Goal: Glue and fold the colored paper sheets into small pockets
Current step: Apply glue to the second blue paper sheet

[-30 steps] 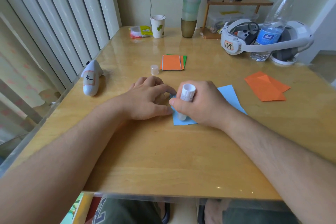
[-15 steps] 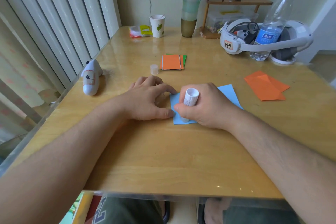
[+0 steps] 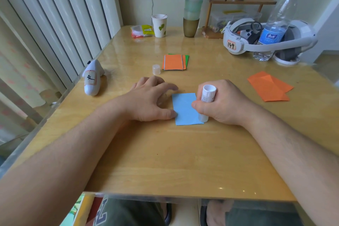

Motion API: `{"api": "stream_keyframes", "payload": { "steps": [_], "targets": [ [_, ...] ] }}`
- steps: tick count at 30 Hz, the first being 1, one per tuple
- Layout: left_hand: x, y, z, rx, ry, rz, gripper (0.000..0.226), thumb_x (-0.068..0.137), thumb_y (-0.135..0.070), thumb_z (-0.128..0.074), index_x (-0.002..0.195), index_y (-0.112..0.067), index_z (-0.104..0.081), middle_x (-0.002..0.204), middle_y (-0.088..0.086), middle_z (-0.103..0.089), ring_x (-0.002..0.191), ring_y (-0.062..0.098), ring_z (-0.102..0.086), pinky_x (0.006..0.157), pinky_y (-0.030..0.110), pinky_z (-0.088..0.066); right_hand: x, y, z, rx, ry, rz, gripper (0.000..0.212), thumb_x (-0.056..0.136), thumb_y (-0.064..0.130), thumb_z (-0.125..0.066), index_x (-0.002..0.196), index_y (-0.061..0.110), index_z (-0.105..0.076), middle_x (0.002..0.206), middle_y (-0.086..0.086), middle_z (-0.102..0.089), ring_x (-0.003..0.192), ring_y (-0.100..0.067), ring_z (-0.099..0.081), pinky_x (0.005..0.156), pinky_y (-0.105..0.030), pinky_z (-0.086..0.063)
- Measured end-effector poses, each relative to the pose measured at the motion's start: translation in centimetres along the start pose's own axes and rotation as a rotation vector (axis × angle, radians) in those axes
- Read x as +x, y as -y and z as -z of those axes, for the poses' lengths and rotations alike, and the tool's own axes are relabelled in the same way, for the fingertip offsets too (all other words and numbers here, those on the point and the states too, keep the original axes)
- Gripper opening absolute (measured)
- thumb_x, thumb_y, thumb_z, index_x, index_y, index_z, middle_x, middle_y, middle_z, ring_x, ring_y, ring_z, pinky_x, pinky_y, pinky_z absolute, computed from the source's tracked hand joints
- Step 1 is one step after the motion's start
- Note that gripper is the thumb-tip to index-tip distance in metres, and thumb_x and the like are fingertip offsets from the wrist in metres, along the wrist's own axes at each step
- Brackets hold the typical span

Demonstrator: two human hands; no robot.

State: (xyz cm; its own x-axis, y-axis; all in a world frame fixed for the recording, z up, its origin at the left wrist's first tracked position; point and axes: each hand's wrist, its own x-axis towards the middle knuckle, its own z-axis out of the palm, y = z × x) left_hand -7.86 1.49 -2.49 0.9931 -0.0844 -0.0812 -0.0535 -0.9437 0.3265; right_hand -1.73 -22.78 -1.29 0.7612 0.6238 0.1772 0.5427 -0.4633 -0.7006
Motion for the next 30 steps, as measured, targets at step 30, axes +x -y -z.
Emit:
{"api": "stream_keyframes", "payload": {
  "steps": [30],
  "targets": [
    [-0.2, -0.2, 0.1, 0.004, 0.015, 0.013, 0.110, 0.056, -0.089, -0.046, 0.156, -0.059, -0.011, 0.149, -0.011, -0.030, 0.140, 0.018, -0.020, 0.117, 0.039, -0.020, -0.3, 1.1, -1.0, 0.043, 0.109, 0.040, 0.024, 0.085, 0.023, -0.078, 0.070, 0.016, -0.061, 0.060, 0.008, -0.056, 0.060, -0.009, -0.047, 0.056, -0.025, -0.039]
  ]
}}
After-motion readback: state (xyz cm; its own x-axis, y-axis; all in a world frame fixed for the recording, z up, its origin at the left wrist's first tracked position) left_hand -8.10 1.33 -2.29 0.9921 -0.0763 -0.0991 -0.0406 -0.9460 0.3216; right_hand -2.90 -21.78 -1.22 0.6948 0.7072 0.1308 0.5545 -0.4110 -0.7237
